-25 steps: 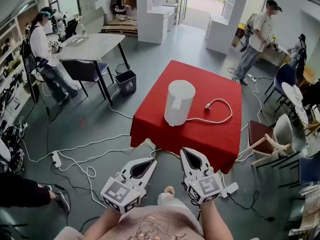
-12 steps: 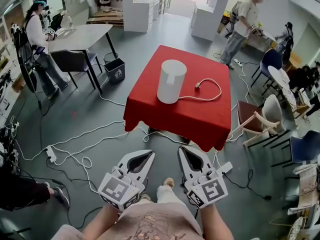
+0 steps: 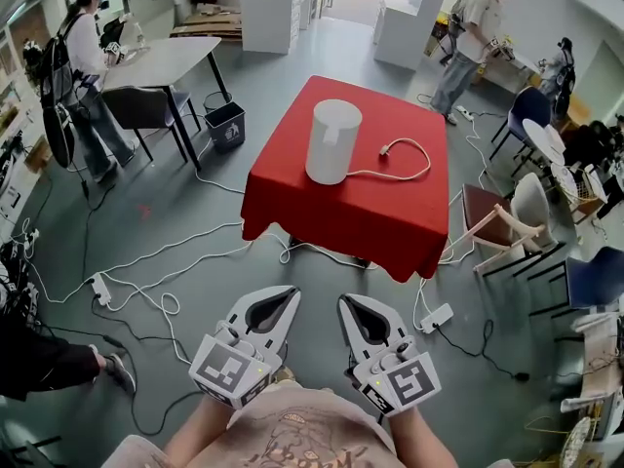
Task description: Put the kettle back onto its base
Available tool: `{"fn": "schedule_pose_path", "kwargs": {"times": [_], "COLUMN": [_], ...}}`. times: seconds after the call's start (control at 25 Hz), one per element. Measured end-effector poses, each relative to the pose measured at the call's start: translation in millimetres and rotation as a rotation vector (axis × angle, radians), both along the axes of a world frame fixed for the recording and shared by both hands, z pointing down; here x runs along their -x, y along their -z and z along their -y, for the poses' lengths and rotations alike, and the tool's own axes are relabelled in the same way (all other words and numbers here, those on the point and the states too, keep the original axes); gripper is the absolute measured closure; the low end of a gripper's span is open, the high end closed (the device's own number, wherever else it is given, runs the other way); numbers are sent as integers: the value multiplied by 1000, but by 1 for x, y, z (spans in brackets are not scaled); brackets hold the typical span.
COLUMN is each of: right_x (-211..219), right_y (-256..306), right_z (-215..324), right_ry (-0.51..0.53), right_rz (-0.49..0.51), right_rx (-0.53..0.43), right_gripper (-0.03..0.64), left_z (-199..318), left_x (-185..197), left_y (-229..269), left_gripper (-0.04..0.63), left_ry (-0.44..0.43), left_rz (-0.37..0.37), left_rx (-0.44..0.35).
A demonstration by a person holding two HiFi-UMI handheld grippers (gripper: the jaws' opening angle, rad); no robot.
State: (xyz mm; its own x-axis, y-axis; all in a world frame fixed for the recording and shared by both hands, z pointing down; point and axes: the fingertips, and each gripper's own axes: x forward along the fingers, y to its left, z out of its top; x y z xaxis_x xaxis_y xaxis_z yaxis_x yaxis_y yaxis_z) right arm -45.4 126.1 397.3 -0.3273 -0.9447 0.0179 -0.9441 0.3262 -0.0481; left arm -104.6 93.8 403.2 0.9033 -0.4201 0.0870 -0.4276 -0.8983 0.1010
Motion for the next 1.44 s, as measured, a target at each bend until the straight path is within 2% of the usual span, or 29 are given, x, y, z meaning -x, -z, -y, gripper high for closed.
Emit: {"fn": "schedule_pose_path", "kwargs": {"times": [0.24,0.64,0.84,1.44], "right_x": [-8,-9,-10,-9], "right_y": [-6,-9,-9,-17], "right_z": [-13,-19,-23,-17], "right_ry": [-14,-3,-1,-34], "right_rz": [16,0,-2,3], "right_rx": [14,20,24,32], "right_gripper": [614,614,614,614], "left_z": [-14,-27,-31,-22], "left_x": [-6,-12,-13,-14], "left_y": [2,0,0,-4], "left_gripper": [609,609,609,609], "left_ry": [-13,-35,-41,-73], "left_rz": [-7,5,-1,23], "left_rx": [-30,-11,-26,-21]}}
